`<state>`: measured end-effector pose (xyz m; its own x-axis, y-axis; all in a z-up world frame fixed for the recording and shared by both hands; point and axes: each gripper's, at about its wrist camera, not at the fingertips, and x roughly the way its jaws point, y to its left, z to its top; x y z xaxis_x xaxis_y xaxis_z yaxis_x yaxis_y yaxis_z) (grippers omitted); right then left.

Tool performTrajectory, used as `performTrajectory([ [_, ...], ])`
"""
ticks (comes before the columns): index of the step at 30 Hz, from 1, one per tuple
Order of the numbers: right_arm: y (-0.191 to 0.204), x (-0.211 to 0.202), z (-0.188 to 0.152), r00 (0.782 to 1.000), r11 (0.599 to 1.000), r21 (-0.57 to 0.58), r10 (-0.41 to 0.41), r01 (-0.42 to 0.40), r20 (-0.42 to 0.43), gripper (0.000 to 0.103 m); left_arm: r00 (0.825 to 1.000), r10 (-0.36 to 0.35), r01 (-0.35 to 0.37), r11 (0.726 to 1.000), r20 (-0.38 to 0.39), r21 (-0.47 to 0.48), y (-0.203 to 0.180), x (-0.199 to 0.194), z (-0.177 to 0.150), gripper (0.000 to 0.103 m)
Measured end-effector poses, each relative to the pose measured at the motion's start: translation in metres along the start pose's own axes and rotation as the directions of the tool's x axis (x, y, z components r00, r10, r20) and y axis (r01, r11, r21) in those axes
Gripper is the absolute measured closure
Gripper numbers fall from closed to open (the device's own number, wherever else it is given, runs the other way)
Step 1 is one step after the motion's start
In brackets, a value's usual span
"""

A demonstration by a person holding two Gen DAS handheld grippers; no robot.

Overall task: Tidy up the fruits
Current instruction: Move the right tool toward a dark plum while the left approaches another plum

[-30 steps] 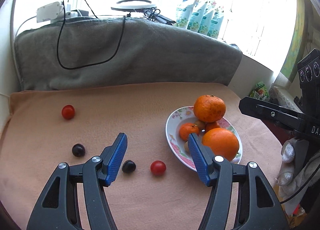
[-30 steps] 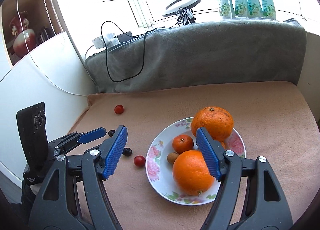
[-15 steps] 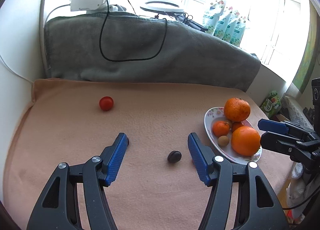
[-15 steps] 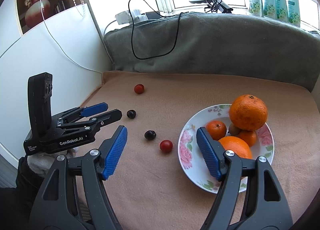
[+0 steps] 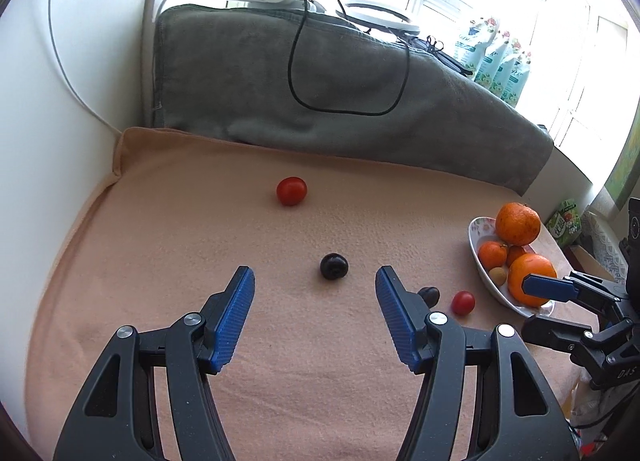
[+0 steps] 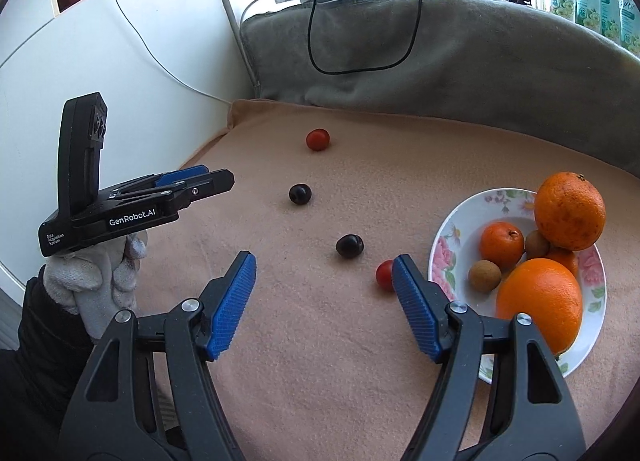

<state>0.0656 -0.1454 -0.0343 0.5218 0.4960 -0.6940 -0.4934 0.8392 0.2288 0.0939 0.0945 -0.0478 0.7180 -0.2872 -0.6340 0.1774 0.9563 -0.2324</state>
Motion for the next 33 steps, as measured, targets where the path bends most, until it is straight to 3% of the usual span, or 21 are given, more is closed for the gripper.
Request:
performTrajectory([
  [5,0.006,0.018,0.001,0.999,1.000,-0.023,-0.012,0.011,-0.035,0.040,1.000,-0.012,0.012,1.000,-0.006,-0.013,0.007,0.005,0.000,0.040],
  [9,0.005,0.031,0.002,0.998,1.000,-0.024,-0.020,0.018,-0.061,0.053,1.000,-0.021,0.020,1.000,-0.017,-0.014,0.010,0.012,0.001,0.040],
  [13,0.005,0.043,0.004,0.996,0.999,-0.028,-0.032,0.030,-0.080,0.053,0.999,-0.034,0.033,0.999,-0.030,-0.011,0.009,0.019,0.001,0.041],
  [17,0.005,0.053,0.006,0.995,0.999,-0.034,-0.044,0.041,-0.093,0.062,0.998,-0.041,0.041,0.999,-0.039,-0.008,0.007,0.024,0.001,0.041],
  [30,-0.011,0.058,-0.006,0.991,0.998,0.031,-0.056,0.061,-0.120,0.066,0.996,-0.067,0.067,0.998,-0.063,-0.004,0.002,0.039,0.001,0.041],
  [33,-0.011,0.062,-0.004,0.991,0.998,0.029,-0.055,0.059,-0.119,0.066,0.994,-0.077,0.077,0.997,-0.078,-0.008,0.002,0.046,0.001,0.047],
])
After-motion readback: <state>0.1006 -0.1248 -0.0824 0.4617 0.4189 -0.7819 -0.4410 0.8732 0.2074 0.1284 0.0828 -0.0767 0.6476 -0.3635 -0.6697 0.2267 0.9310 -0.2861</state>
